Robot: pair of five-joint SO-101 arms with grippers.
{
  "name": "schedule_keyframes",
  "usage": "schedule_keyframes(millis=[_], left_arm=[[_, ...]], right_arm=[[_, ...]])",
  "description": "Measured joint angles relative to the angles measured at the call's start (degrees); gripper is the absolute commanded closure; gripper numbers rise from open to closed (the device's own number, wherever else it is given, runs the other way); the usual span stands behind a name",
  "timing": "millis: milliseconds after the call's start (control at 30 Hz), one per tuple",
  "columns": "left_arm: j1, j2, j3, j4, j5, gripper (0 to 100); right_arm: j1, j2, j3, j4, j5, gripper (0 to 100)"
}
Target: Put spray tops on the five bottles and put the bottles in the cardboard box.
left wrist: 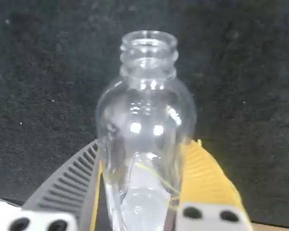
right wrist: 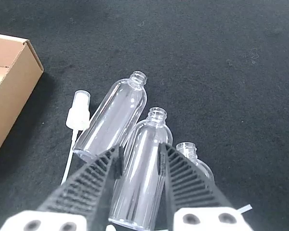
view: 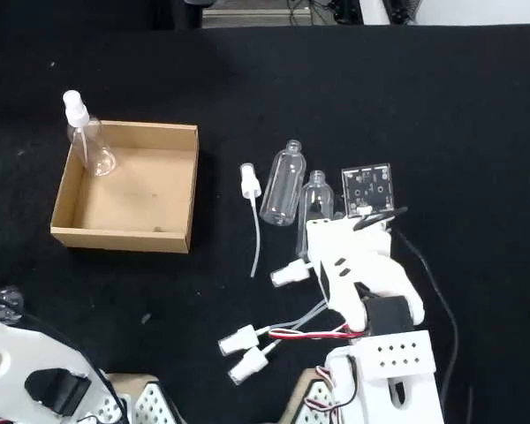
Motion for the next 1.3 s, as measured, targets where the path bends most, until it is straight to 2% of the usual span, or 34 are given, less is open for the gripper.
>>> schedule_keyframes(millis=[67, 167, 233, 400, 467, 600, 667, 800, 967, 1200, 1300], left_arm=[[0.0, 0.0, 0.0, 0.0, -3.16, 96], [0.7, -0.44, 0.0, 0.35, -13.27, 97], [2.29, -1.58, 0.0, 1.67, -22.77, 94], [3.96, -2.55, 0.0, 1.05, -53.36, 86], [5.1, -1.23, -0.09, 1.49, -60.4, 85], [7.03, 1.05, 0.0, 2.11, -62.77, 84], [7.03, 1.05, 0.0, -0.62, -63.91, 84], [5.1, -2.73, 1.14, -7.03, -66.9, 75], [3.96, -11.69, 10.99, -10.81, -74.99, 75], [4.66, -16.09, 25.49, -25.93, -76.13, 75], [4.66, -17.05, 27.34, -28.84, -76.4, 75]], right_arm=[[0.0, 0.0, 0.0, 0.0, 0.0, 89.3], [0.0, 0.0, 0.0, 0.0, 0.0, 89.3], [0.0, 0.0, 0.0, 0.0, 0.0, 89.3], [0.0, 0.0, 0.0, 0.0, 0.0, 89.3], [0.0, 0.0, 0.0, 0.0, 0.0, 89.3], [0.0, 0.0, 0.0, 0.0, 0.0, 89.3], [0.0, 0.0, 0.0, 0.0, 0.0, 89.3], [0.09, 0.0, 0.0, 0.0, 0.0, 89.3], [0.09, 0.0, 0.0, 0.0, 0.0, 89.3], [0.09, 0.0, 0.0, 0.0, 0.0, 89.3], [0.09, 0.0, 0.0, 0.0, 0.0, 89.3]])
